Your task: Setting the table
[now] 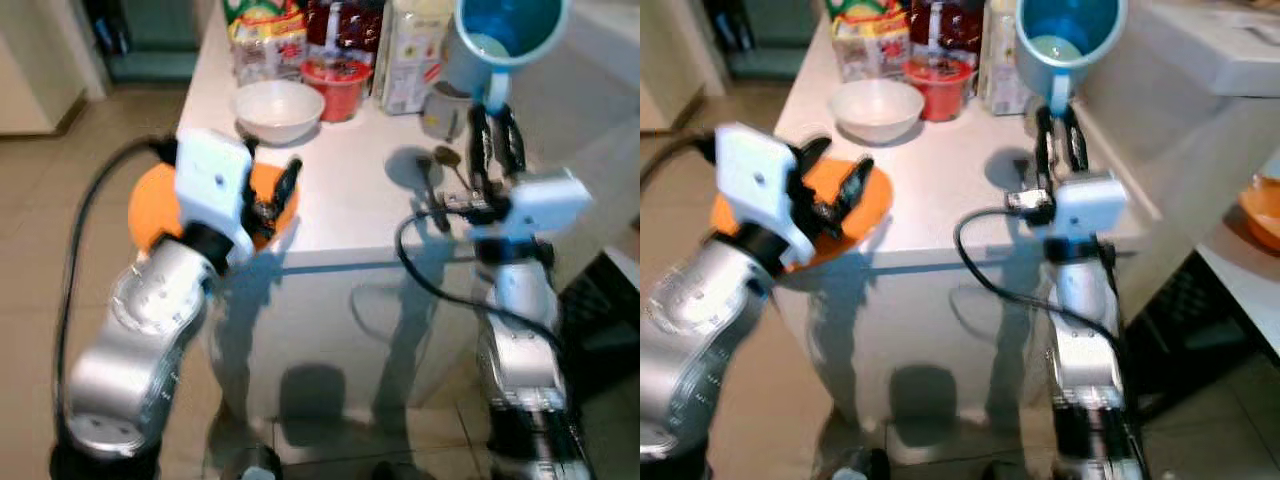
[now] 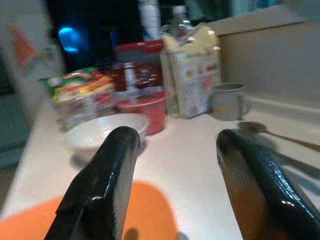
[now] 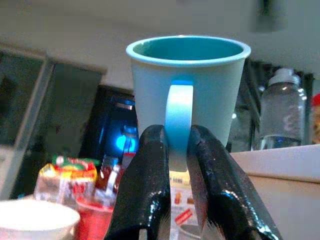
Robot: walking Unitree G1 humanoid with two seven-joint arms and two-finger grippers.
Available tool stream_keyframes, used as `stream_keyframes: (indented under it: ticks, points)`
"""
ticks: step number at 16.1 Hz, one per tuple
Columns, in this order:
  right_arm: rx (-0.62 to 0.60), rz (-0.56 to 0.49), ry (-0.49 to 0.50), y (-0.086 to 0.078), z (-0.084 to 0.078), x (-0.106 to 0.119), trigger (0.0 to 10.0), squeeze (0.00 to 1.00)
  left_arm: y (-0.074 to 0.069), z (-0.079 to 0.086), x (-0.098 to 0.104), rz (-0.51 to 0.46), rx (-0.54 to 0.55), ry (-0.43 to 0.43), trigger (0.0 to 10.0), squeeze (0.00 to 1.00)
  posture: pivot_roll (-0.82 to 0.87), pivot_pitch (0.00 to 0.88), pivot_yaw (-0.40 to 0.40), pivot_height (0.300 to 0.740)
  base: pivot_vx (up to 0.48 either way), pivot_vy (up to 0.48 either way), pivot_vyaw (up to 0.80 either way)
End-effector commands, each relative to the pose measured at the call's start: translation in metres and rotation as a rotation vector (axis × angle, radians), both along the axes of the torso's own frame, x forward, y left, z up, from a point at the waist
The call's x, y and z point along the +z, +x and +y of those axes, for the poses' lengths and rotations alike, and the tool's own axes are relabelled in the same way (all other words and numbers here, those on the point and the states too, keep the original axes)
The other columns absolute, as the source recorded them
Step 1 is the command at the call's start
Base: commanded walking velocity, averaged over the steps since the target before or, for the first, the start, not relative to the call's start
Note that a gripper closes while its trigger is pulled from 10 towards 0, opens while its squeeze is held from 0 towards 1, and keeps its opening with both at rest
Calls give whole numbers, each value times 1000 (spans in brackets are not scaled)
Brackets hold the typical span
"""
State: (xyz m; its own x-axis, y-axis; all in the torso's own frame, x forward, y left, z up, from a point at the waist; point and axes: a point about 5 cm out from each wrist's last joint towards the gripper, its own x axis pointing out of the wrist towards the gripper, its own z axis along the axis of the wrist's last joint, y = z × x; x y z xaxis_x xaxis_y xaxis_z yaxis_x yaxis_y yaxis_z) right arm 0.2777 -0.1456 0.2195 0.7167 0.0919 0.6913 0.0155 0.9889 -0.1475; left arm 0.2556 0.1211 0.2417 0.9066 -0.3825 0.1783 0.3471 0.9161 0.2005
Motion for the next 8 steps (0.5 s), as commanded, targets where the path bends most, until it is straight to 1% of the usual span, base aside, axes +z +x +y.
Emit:
stream_keyframes:
  ticks: [1,2,3,4,5,7,8]
  points:
    - [41,8,-9,-3,8,4,0,0,-1,8,-10,20,57,2,10000,0,63,24,14,740,0,0,0]
    - [62,42,-7,-11,7,0,0,0,-2,15,-19,38,83,14,10000,0,59,19,4,740,0,0,0]
    - [79,78,-10,-18,7,-6,3020,0,-2,20,-25,47,106,21,10000,0,60,16,0,740,0,0,0]
    - [113,143,-20,-26,8,-15,10000,0,-4,23,-28,52,125,37,10000,0,61,20,-4,740,0,0,0]
    - [126,158,-24,-29,9,-18,10000,0,-4,23,-29,57,124,39,10000,0,58,18,-3,740,0,0,0]
    - [146,244,-14,-36,11,-27,10000,0,-2,22,-35,69,138,58,10000,0,55,15,0,740,0,0,0]
    - [136,286,10,-37,9,-30,10000,0,1,22,-37,65,155,59,10000,0,54,14,4,740,0,-285,0]
